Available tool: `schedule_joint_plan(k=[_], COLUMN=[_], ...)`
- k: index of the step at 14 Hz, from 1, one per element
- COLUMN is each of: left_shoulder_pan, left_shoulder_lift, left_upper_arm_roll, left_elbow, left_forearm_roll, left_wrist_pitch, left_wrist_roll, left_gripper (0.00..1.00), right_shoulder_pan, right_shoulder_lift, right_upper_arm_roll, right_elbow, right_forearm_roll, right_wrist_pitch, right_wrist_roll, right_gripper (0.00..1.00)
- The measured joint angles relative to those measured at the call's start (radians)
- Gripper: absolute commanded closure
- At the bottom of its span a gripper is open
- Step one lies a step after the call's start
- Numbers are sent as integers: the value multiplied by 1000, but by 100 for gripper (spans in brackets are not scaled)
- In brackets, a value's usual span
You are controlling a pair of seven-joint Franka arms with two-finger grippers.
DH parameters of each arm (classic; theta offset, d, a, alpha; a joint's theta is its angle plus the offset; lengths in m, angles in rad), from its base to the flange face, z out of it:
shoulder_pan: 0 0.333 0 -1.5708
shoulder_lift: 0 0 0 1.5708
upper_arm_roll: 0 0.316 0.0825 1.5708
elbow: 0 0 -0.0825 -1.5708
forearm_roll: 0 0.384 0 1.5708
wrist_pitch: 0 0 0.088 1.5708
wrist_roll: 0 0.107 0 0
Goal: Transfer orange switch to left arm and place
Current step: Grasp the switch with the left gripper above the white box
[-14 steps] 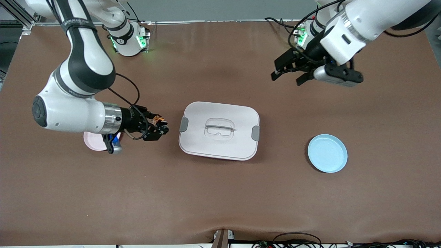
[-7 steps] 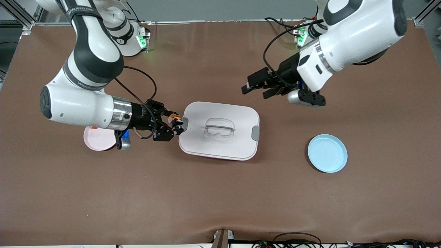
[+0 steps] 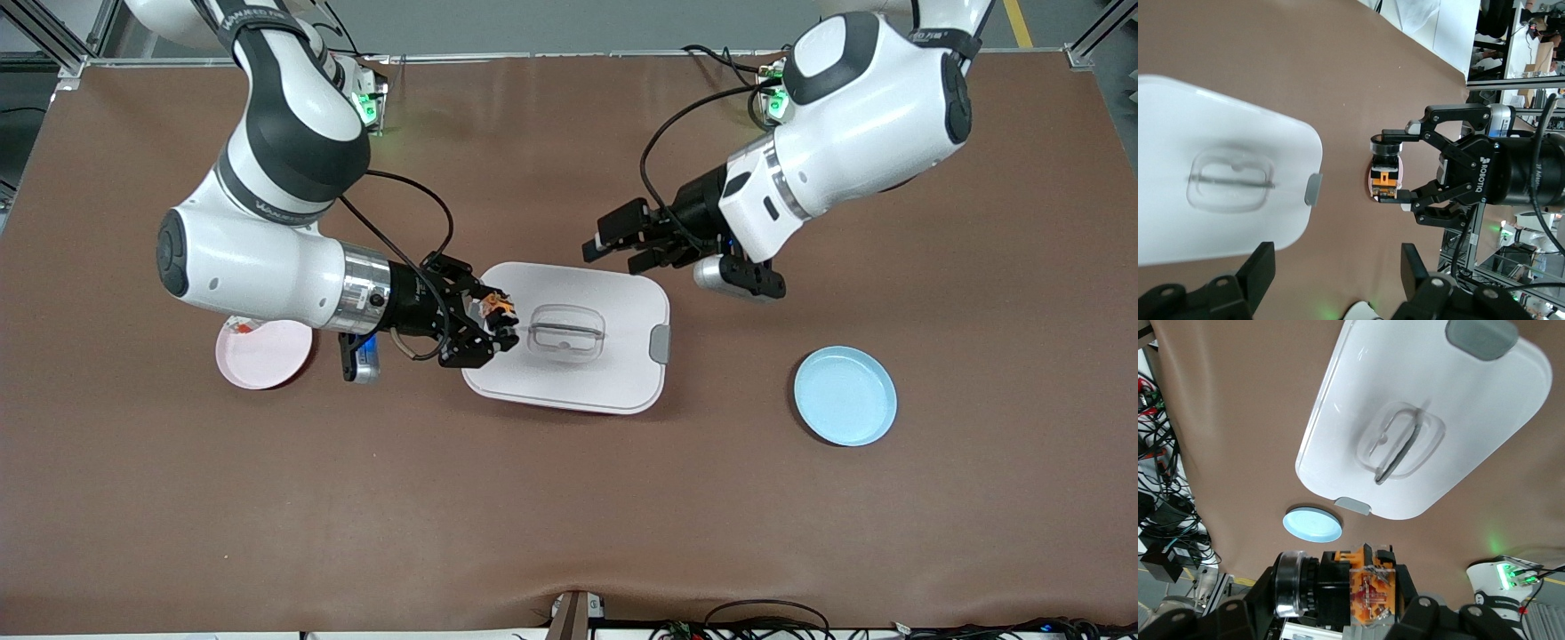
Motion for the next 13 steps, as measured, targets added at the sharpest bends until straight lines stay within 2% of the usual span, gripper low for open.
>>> schedule_joint_plan(k=[2, 8, 13], left_shoulder_pan=[-4, -40, -51], left_shoulder_lift=[22, 52, 96], left_upper_arm_roll=[0, 0, -1], left_elbow=[6, 12, 12], left_forearm_roll=[0, 9, 9], left_wrist_pitch=[12, 55, 186], left_wrist_roll=[31, 122, 139], left_gripper=[26, 28, 32], right_shoulder_pan=[16, 54, 79], right_shoulder_lift=[18, 83, 89], right_upper_arm_roll=[0, -1, -1], right_elbow=[22, 122, 146], right_forearm_roll=[0, 0, 0], right_wrist_pitch=[18, 23, 45], right_wrist_roll=[29, 117, 157], right_gripper=[100, 100, 100])
